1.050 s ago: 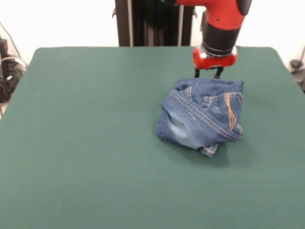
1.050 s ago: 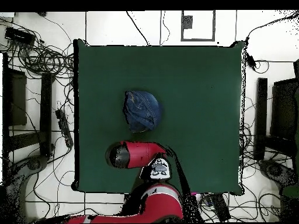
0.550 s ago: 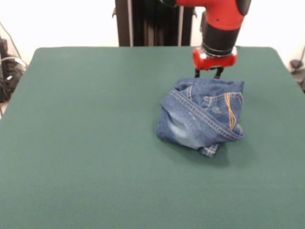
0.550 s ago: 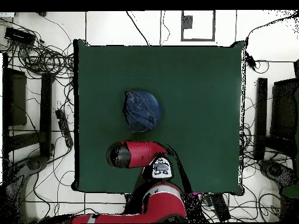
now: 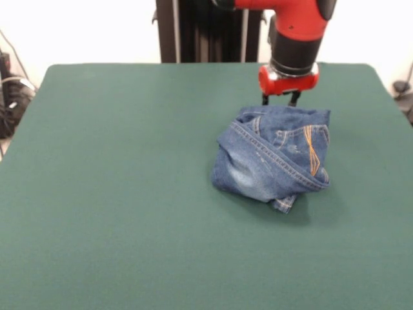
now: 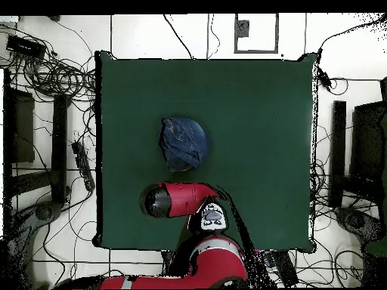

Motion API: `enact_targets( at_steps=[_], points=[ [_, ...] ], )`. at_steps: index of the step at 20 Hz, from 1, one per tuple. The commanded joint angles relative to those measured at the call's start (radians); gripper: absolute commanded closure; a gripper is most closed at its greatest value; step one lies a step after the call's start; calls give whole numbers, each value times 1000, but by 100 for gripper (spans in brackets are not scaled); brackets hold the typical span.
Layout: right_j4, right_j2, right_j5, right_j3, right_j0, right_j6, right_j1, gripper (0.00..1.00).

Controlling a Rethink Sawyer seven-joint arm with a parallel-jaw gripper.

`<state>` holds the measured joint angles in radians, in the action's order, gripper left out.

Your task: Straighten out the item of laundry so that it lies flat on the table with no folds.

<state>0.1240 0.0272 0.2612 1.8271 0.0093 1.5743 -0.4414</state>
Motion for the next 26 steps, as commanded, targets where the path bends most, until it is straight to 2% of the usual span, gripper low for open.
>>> enact_targets(
  at_steps=[1, 5, 13, 21, 26],
  points=[
    [30, -91, -20, -27, -1, 95, 2, 0],
    [25, -74, 0, -5, 9, 107, -32, 0],
    [-18, -53, 170, 54, 38, 118, -195, 0],
    [-28, -33, 349, 26, 55, 110, -304, 0],
    [-14, -28, 393, -3, 57, 117, -324, 0]
  ],
)
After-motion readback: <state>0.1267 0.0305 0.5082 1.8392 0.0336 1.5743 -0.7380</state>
